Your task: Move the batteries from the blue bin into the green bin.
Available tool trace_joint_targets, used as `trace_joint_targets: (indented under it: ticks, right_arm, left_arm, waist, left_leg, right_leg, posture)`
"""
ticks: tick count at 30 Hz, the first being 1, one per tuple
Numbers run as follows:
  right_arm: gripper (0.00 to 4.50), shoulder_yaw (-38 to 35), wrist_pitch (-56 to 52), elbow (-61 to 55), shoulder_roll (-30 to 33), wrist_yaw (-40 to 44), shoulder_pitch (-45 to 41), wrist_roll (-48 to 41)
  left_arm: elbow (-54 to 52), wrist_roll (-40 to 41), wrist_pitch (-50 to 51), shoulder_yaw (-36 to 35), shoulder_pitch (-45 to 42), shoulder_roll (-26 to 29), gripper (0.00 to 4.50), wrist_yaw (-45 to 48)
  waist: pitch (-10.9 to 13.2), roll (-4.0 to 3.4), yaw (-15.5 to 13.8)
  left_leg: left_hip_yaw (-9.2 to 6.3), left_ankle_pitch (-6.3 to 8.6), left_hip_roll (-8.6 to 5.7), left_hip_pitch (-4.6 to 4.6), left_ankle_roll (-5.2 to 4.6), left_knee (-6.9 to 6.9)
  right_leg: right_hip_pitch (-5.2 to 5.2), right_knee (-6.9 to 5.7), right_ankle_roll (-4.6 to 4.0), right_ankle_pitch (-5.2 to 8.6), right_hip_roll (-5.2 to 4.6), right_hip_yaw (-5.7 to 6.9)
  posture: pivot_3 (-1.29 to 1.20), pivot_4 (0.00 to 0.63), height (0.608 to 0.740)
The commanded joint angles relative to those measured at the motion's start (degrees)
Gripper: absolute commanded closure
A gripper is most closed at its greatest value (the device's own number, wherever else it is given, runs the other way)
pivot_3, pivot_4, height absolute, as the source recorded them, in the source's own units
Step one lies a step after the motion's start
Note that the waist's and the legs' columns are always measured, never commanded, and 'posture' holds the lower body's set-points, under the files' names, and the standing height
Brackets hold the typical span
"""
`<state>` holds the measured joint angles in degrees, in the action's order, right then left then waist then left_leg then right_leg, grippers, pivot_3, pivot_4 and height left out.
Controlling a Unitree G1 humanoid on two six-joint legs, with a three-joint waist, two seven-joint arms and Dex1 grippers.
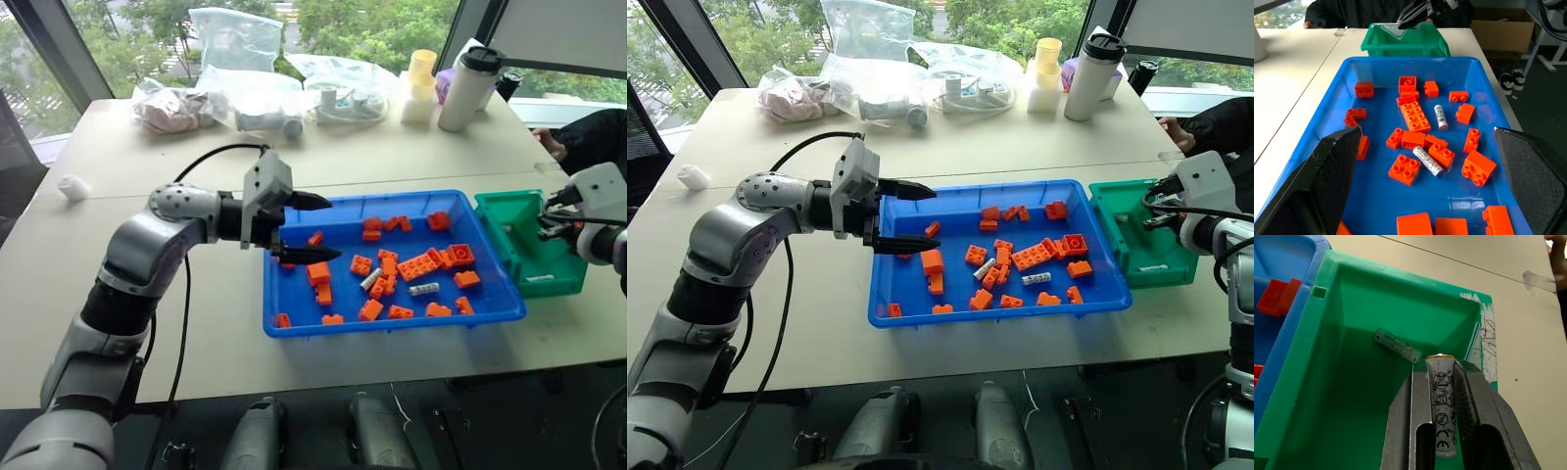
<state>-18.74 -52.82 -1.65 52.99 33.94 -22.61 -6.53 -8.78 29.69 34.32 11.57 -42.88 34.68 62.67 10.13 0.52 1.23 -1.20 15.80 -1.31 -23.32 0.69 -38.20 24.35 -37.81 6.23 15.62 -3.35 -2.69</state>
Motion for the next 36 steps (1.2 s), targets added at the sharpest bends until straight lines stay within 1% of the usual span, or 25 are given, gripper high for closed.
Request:
trace_joint_targets:
  ticks: [1, 3, 4, 5, 7, 11, 13, 15, 17, 19, 20, 22, 24, 26, 28, 31, 32, 33, 36]
  right_arm:
    - [4.48, -1.34, 1.68, 0.58, 1.1, -1.71, -1.09, 0.32]
    - [3.44, -0.17, 2.35, 1.54, 1.72, -0.94, -0.89, 0.16]
    - [3.09, 0.28, 2.8, 1.98, 1.82, -1.04, -1.21, 0.29]
    - [2.5, 0.67, 3.1, 2.24, 2.02, -0.92, -1.6, 0.28]
    - [1.59, 1.02, 4.2, 2.47, 2.21, -0.81, -2.97, 0.02]
    - [1.59, 1.08, 5.56, 1.54, 2.11, 0.72, -5.59, -1.84]
    - [1.59, 1.83, 3.29, -2.86, 2.28, 6.25, -5.64, -6.65]
    - [1.59, 3.6, 2.49, -9.43, 3.15, 13.33, -3.83, -11.97]
    - [1.59, 5.32, 2.31, -14.53, 3.9, 18.61, -2.13, -16.01]
    - [1.59, 7.66, 2.07, -16.74, 4.12, 21.55, -1.81, -18.24]
    - [1.59, 10.34, 1.98, -17.5, 3.97, 22.79, -2.22, -18.73]
    - [1.59, 13.87, 2.21, -18.18, 3.84, 24.04, -2.86, -18.88]
    - [1.59, 17.42, 1.87, -18.17, 2.49, 23.47, -4.34, -18.33]
    - [1.59, 21.06, -4.08, -18.43, -1.73, 18.91, -7.05, -18.6]
    - [1.59, 21.22, -11.66, -19.17, -7.65, 13.63, -9.28, -20.76]
    - [0.78, 23.09, -13.09, -22.4, -7.9, 12.88, -9.02, -20.58]
    - [0.29, 23.77, -13.4, -23.2, -7.58, 12.81, -9.02, -20.63]
    - [0.05, 24.11, -13.83, -23.61, -7.47, 12.62, -9.11, -20.8]
    - [0.05, 27.28, -15.28, -24.93, -6.48, 12.3, -9.73, -20.42]
  left_arm:
    - [0.01, -0.82, -1.32, -0.76, -1.34, -0.14, 0.0, 0.96]
    - [-0.4, -0.94, -1.03, -1.09, -1.16, 0.1, 0.0, 1.18]
    - [-0.74, -0.9, -0.76, -1.33, -1.04, 0.31, 0.0, 1.23]
    - [-1.09, -0.82, -0.47, -1.57, -0.92, 0.52, 0.0, 1.23]
    - [-1.64, -0.73, -0.02, -2.02, -0.71, 0.99, 0.0, 1.08]
    - [-2.89, -0.32, 0.74, -2.8, -0.13, 2.15, 0.0, 0.84]
    - [-4.17, 0.18, 1.62, -3.41, 0.45, 3.12, 0.0, 0.92]
    - [-6.06, 1.29, 3.42, -3.89, 1.16, 4.75, 0.0, 1.76]
    - [-7.87, 2.1, 4.79, -4.26, 1.93, 6.35, 0.0, 2.27]
    - [-9.44, 1.54, 4.98, -3.97, 2.83, 8.28, 0.0, 2.75]
    - [-10.29, 0.6, 4.7, -3.45, 3.5, 9.63, 0.0, 3.07]
    - [-11.21, -0.78, 4.08, -2.61, 4.31, 11.38, 0.0, 3.39]
    - [-11.55, -3.2, 2.46, -1.39, 5.05, 12.84, 0.0, 3.45]
    - [-12.04, -3.52, 2.49, -1.68, 5.71, 13.03, 0.0, 2.79]
    - [-13.12, -2.83, 3.5, -2.73, 6.48, 12.79, 0.0, 1.82]
    - [-14.46, -2.12, 4.5, -3.69, 7.82, 12.66, 0.0, 0.7]
    - [-14.88, -1.8, 4.89, -3.96, 8.2, 12.58, 0.0, 0.33]
    - [-15.16, -1.59, 5.14, -4.13, 8.42, 12.52, 0.0, 0.09]
    - [-15.48, -1.61, 5.26, -4.31, 8.87, 12.24, 0.0, -0.47]
  waist:
    - [0.0, 0.0, -0.26]
    - [0.0, 0.0, -0.5]
    - [0.0, 0.0, -0.56]
    - [0.0, 0.0, -0.56]
    - [0.0, 0.0, -0.46]
    - [0.0, 0.0, -0.22]
    - [0.0, 0.0, -0.25]
    - [0.0, 0.0, -0.22]
    - [0.0, 0.0, -0.25]
    - [0.01, 0.02, -0.3]
    - [0.01, 0.03, -0.31]
    - [0.01, 0.03, -0.35]
    - [0.01, 0.03, -0.58]
    - [0.01, 0.04, -0.46]
    - [0.0, 0.08, -0.19]
    - [0.01, 0.06, -0.66]
    - [0.01, 0.06, -0.77]
    - [0.01, 0.07, -0.79]
    - [0.01, 0.08, -0.64]
  left_leg:
    - [0.0, 0.0, -0.01, -0.01, 0.0, -0.01]
    - [0.01, 0.0, -0.03, -0.03, 0.0, -0.05]
    - [0.0, 0.0, -0.04, -0.04, 0.0, -0.06]
    - [0.0, 0.0, -0.05, -0.05, 0.0, -0.06]
    - [0.0, 0.0, -0.06, -0.04, 0.0, -0.06]
    - [0.0, 0.0, -0.03, -0.03, 0.0, -0.04]
    - [-0.02, 0.0, -0.02, -0.03, 0.0, -0.04]
    - [-0.03, 0.0, 0.02, -0.03, 0.0, -0.03]
    - [-0.04, 0.01, 0.02, -0.03, -0.01, -0.03]
    - [-0.06, 0.01, 0.03, -0.05, -0.01, -0.04]
    - [-0.06, 0.01, 0.03, -0.05, -0.01, -0.04]
    - [-0.06, 0.01, 0.02, -0.04, -0.01, -0.06]
    - [-0.07, 0.01, 0.01, -0.04, -0.01, -0.06]
    - [-0.06, 0.01, 0.0, -0.04, -0.01, -0.07]
    - [-0.06, 0.0, 0.02, -0.04, 0.0, -0.06]
    - [-0.14, 0.0, 0.05, -0.16, 0.01, -0.04]
    - [-0.19, 0.0, 0.01, -0.18, 0.01, -0.04]
    - [-0.2, 0.0, -0.01, -0.18, 0.01, -0.04]
    - [-0.18, 0.0, -0.07, -0.18, 0.0, -0.1]
  right_leg:
    - [0.0, 0.0, 0.0, 0.0, -0.01, 0.0]
    - [0.0, 0.01, 0.0, 0.0, -0.04, 0.0]
    - [0.0, 0.01, 0.0, 0.0, -0.04, 0.0]
    - [0.0, 0.01, 0.0, 0.0, -0.06, 0.0]
    - [0.0, 0.01, 0.0, 0.0, -0.07, 0.0]
    - [0.01, 0.0, 0.0, 0.0, -0.04, 0.0]
    - [0.01, 0.0, 0.0, 0.0, -0.02, 0.01]
    - [0.01, 0.01, 0.0, 0.0, 0.01, 0.01]
    - [0.0, 0.01, 0.0, 0.0, 0.01, 0.01]
    - [0.0, 0.02, 0.0, 0.0, 0.02, 0.02]
    - [0.0, 0.02, 0.01, 0.0, 0.02, 0.02]
    - [-0.02, 0.02, 0.01, 0.0, 0.0, 0.02]
    - [-0.02, 0.03, 0.0, 0.01, -0.01, 0.03]
    - [-0.02, 0.04, 0.0, 0.01, -0.02, 0.04]
    - [-0.02, 0.03, 0.0, 0.0, -0.02, 0.03]
    - [0.16, -0.07, -0.02, 0.01, 0.01, 0.04]
    - [0.16, -0.06, -0.02, 0.01, -0.02, 0.07]
    - [0.14, -0.04, -0.02, 0.01, -0.06, 0.1]
    - [0.07, 0.01, -0.01, 0.01, -0.14, 0.12]
  posture:
    - [0.0, 0.15, 0.74]
    - [0.0, 0.15, 0.74]
    - [0.0, 0.15, 0.74]
    - [0.0, 0.15, 0.74]
    - [0.0, 0.15, 0.74]
    - [0.0, 0.15, 0.74]
    - [0.0, 0.15, 0.74]
    - [0.0, 0.15, 0.74]
    - [0.0, 0.15, 0.74]
    - [0.0, 0.15, 0.74]
    - [0.0, 0.15, 0.74]
    - [0.0, 0.15, 0.74]
    - [0.0, 0.15, 0.74]
    - [0.0, 0.15, 0.74]
    - [0.0, 0.15, 0.74]
    - [0.0, 0.15, 0.74]
    - [0.0, 0.15, 0.74]
    - [0.0, 0.15, 0.74]
    - [0.0, 0.15, 0.74]
